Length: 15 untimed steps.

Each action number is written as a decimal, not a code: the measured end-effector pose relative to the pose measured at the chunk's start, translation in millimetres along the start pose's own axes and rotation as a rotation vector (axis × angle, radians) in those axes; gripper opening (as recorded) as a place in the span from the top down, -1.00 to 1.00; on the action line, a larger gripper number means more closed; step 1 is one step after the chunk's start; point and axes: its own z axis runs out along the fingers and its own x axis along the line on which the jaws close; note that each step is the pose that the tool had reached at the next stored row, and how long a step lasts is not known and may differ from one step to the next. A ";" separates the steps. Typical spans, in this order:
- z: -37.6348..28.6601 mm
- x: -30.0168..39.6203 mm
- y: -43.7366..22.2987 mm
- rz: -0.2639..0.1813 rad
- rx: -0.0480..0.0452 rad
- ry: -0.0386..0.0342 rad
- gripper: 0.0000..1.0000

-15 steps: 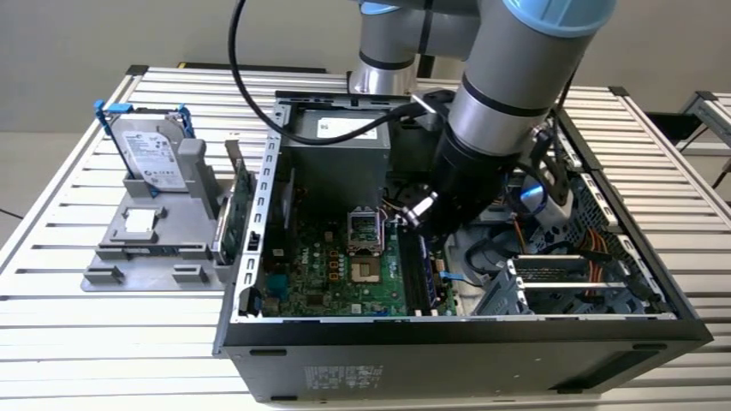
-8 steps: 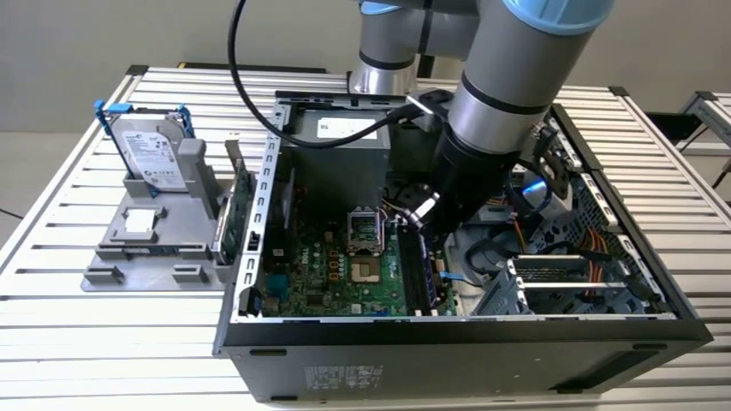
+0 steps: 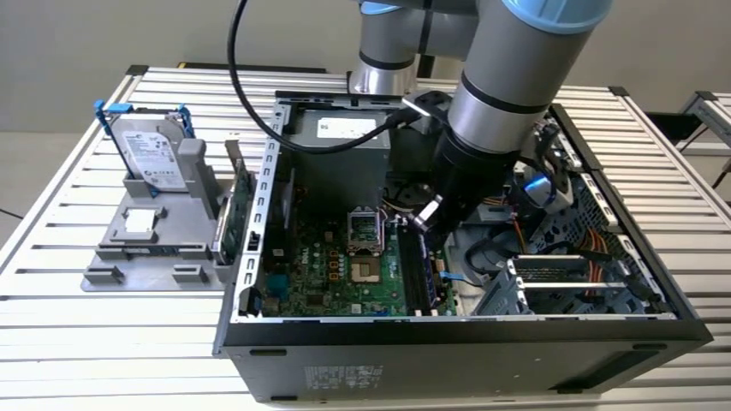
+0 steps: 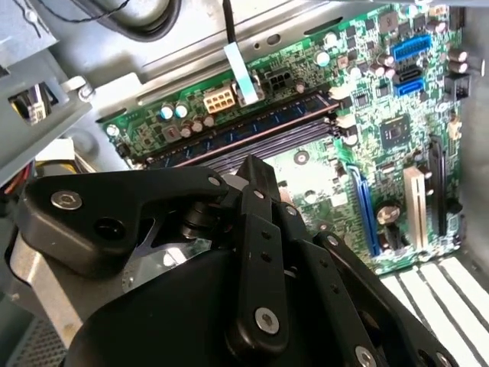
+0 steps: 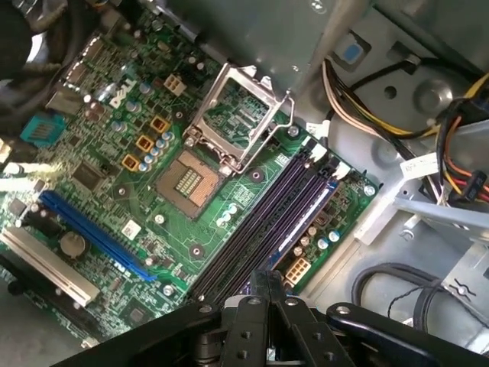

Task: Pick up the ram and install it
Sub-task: 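Press down the ram until it locks into place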

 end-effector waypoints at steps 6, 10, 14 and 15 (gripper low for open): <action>0.0 0.0 0.0 -0.082 0.0044 0.0018 1.00; 0.0 -0.1 0.1 -0.131 0.0070 0.0028 1.00; 0.0 -0.3 0.3 -0.173 0.0092 0.0037 1.00; 0.0 -0.3 0.4 -0.182 0.0097 0.0039 1.00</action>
